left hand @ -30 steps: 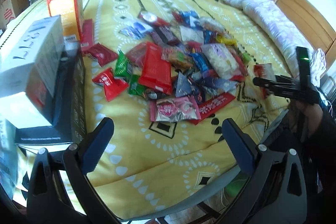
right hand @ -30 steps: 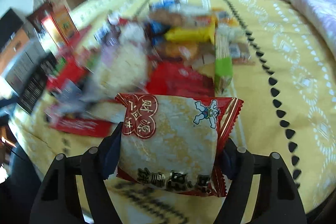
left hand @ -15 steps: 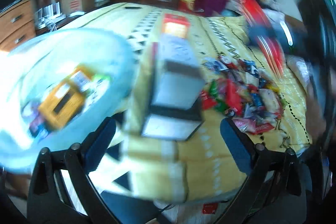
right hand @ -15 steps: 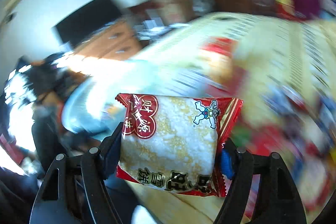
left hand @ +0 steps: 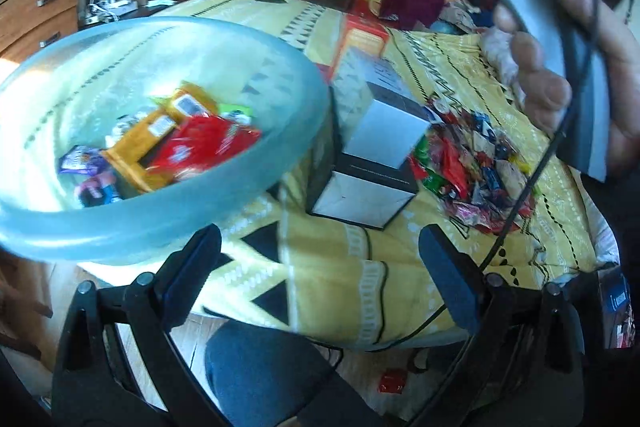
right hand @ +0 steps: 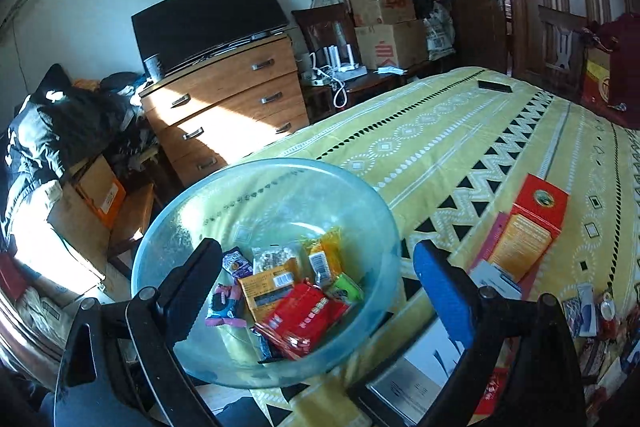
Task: Organize snacks
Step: 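Grasp the white puffed-rice bag with the right tool while the left tool reaches the pile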
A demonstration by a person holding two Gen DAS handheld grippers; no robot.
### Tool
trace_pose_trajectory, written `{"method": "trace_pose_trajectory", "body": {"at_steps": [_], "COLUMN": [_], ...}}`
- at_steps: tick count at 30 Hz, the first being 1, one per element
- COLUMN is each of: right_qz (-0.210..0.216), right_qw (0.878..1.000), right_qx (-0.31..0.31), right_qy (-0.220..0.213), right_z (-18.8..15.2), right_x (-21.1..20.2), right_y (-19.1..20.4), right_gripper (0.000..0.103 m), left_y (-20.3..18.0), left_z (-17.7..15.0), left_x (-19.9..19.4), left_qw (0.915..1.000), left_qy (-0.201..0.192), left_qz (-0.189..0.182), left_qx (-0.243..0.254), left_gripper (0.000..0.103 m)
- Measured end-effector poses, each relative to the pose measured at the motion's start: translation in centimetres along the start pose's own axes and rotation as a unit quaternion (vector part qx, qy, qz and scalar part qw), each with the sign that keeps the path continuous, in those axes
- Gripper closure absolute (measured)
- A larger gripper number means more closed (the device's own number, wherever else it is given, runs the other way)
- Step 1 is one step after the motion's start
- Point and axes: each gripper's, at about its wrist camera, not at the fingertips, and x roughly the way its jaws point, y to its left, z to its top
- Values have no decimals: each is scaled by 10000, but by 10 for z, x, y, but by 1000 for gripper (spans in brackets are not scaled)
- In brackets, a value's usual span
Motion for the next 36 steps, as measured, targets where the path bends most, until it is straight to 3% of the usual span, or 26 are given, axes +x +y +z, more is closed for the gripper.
{"method": "trace_pose_trajectory", "body": {"at_steps": [4,8,12,15,18,23,26,28,36], "right_qz": [-329,-1024,-2184,-2789,-3018,-2865,-2895,-2885,-2643], "right_qw": [9979,9865,9518,9246,9084,9095,9101,9138,9269], "right_qx": [558,1231,2064,2525,2820,2823,2626,2601,2646], "right_qy": [-96,334,609,603,645,1048,1374,1190,323], "right_z": [-57,-153,-236,-266,-278,-279,-289,-294,-295], "right_x": [-55,-93,-144,-178,-190,-159,-136,-142,-200], "right_y": [-46,-105,-186,-242,-285,-321,-324,-318,-288], "right_gripper": [5,5,5,5,5,5,20,24,24], "left_y": [-31,-54,-79,-96,-112,-134,-149,-159,-209], "left_z": [0,-5,-7,-8,-5,6,20,30,59], "left_x": [5,30,49,62,73,94,114,129,204], "left_qw": [9987,9956,9913,9878,9847,9823,9822,9819,9760], "left_qy": [-41,320,579,762,894,1039,1051,1051,1181], "left_qz": [-358,-658,-902,-1051,-1123,-1145,-1099,-1061,-726], "left_qx": [370,589,766,865,986,1060,1103,1161,1681], "left_gripper": [3,3,3,3,3,3,3,3,4]}}
